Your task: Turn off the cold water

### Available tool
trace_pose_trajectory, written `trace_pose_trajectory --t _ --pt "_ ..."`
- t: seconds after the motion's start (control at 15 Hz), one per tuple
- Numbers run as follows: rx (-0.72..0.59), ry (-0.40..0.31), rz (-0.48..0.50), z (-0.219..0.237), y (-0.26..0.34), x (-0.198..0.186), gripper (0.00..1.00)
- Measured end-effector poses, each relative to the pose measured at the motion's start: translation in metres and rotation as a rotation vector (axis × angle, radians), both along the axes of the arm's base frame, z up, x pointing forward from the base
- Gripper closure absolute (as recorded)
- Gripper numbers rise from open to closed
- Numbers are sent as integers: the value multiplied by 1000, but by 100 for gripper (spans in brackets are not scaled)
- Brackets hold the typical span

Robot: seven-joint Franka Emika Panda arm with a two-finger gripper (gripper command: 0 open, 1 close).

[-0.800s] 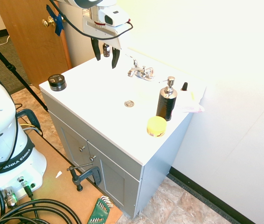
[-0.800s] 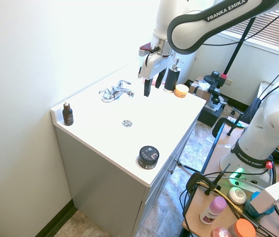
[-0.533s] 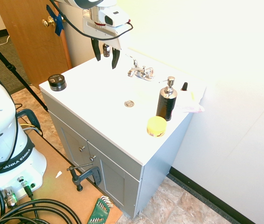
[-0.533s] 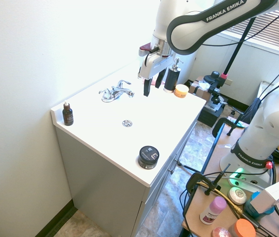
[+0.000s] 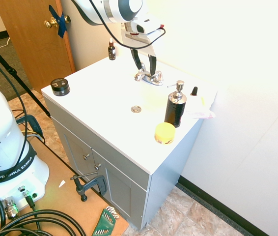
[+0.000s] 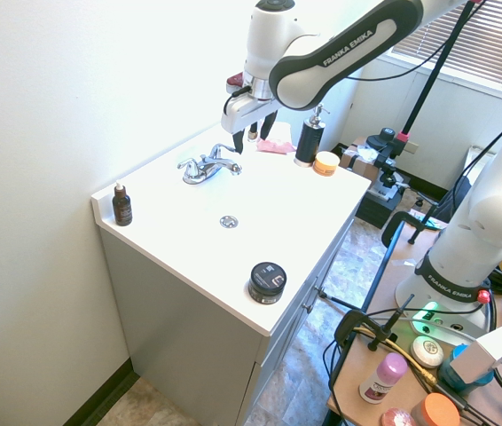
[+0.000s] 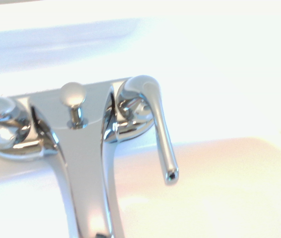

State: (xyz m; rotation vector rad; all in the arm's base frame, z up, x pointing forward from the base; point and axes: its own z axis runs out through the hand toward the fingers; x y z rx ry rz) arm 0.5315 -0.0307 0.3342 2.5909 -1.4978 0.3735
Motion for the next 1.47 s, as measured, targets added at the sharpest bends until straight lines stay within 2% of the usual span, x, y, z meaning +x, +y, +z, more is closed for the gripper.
trace_pose_trajectory --t 0.27,0.6,0.8,1.13,1.33,1.47 --pt "-23 5 -22 -22 -17 22 0" --pt "-67 10 -38 -41 -47 21 0" --pt "-100 -10 -61 -42 -61 30 0" --pt "-138 -44 -78 -38 -72 67 0" --pt "-89 -27 -81 -37 -70 56 0" --pt "-23 -1 -52 -26 -64 24 0"
